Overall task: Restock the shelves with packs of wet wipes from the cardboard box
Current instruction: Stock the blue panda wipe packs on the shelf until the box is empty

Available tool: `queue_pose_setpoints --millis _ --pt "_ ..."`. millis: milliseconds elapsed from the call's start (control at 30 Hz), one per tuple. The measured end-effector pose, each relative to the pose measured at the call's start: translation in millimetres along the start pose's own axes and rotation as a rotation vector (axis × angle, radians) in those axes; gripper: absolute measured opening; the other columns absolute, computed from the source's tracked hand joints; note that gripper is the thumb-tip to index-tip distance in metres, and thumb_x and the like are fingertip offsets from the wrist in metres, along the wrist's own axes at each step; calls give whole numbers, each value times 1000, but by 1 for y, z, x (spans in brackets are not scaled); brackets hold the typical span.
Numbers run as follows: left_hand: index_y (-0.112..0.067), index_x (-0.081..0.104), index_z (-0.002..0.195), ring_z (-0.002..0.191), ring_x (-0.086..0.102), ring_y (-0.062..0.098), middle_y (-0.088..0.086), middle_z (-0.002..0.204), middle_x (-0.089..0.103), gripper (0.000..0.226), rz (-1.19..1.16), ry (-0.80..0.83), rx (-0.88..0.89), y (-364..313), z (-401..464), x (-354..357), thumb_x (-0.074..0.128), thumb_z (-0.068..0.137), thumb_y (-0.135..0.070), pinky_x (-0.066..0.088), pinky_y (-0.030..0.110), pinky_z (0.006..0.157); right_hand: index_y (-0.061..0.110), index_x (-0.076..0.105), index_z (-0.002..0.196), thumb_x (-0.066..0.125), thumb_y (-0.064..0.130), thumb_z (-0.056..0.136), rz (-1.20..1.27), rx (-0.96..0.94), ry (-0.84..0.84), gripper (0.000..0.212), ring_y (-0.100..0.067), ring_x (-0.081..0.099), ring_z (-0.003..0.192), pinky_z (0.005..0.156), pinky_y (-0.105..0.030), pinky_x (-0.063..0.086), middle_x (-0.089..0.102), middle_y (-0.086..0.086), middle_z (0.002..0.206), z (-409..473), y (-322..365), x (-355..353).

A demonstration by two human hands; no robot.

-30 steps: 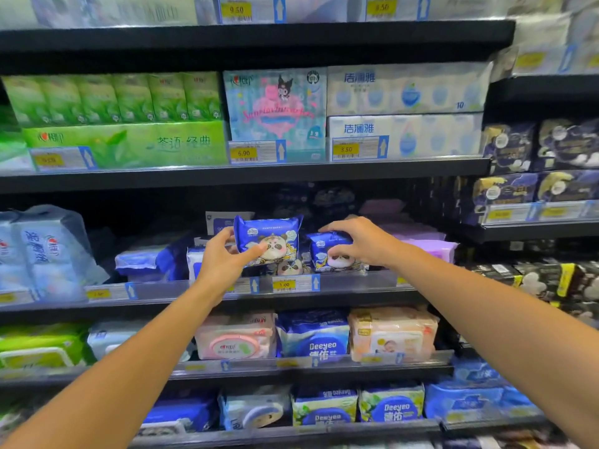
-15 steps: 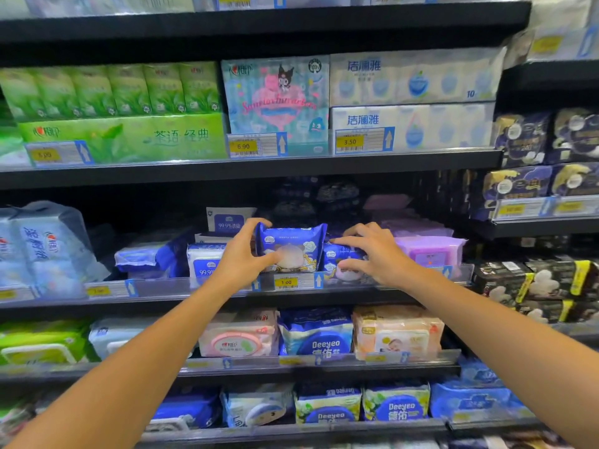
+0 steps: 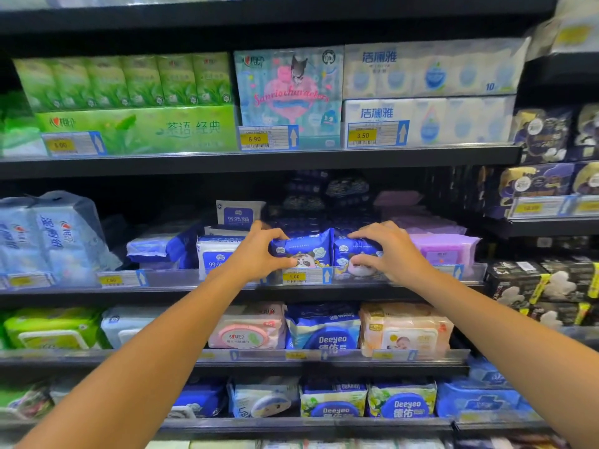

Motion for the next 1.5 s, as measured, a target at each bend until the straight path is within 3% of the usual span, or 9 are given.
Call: queue_pose_setpoints --millis 133,233,333,500,700,933,1167,1333,1500 --pt "-25 60 133 122 34 8 -3 142 33 47 85 -108 166 -9 -11 -9 73 88 -34 45 29 96 26 60 133 73 44 85 -19 -20 5 52 -18 45 125 104 -40 40 61 6 130 -7 0 0" --pt "-25 69 121 120 38 8 -9 126 52 35 104 -312 264 -17 -30 -12 75 87 -22 50 29 89 21 62 131 74 35 87 41 4 -47 48 -18 47 122 104 -37 41 62 4 129 -10 -2 1" --pt "-25 71 119 121 42 8 -10 118 59 31 107 -346 216 -15 -29 -2 74 88 -20 54 34 85 22 62 131 72 31 89 100 30 -44 45 -17 47 124 104 -35 41 62 5 130 -9 1 8" --pt "-17 61 135 134 44 26 1 137 57 43 363 -369 370 -33 -48 7 67 92 -24 44 46 108 19 51 142 63 41 94 -109 -46 -116 54 -21 40 135 115 -39 32 51 1 143 -33 21 0" --pt "-24 46 148 151 23 27 2 161 31 56 419 -271 289 -44 -65 59 36 97 -47 29 43 120 26 34 154 54 47 97 -180 -60 -81 64 -20 7 154 120 -39 21 23 6 164 -69 22 29" --pt "-30 44 149 152 21 24 0 162 28 50 417 -172 267 -30 -55 43 45 101 -42 24 44 122 28 27 156 54 42 99 -173 -25 -10 65 -11 4 154 115 -37 38 20 10 164 -66 13 16" --pt "-29 24 157 154 -9 17 -6 167 1 62 350 7 190 -42 -60 56 39 102 -53 6 39 125 28 7 160 50 53 98 -262 29 143 79 -18 -15 153 126 -44 14 -7 10 167 -73 26 25" --pt "-23 33 154 152 17 17 -5 164 23 58 225 -104 315 -47 -103 37 46 101 -41 19 35 123 23 30 155 60 34 96 -193 -167 16 67 -20 12 154 124 -41 22 21 4 164 -108 54 18" --pt "-20 44 148 142 35 16 -3 154 40 53 164 -80 330 -18 -181 66 54 98 -35 27 28 116 25 37 152 57 33 99 36 -189 183 57 -8 29 145 117 -19 21 33 9 158 -181 72 69"
Point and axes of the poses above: each hand's wrist, its own z-axis towards the middle knuckle, its own x-axis out of the palm, y = z × x, the point moved 10 cm from there along z, towards the middle knuckle
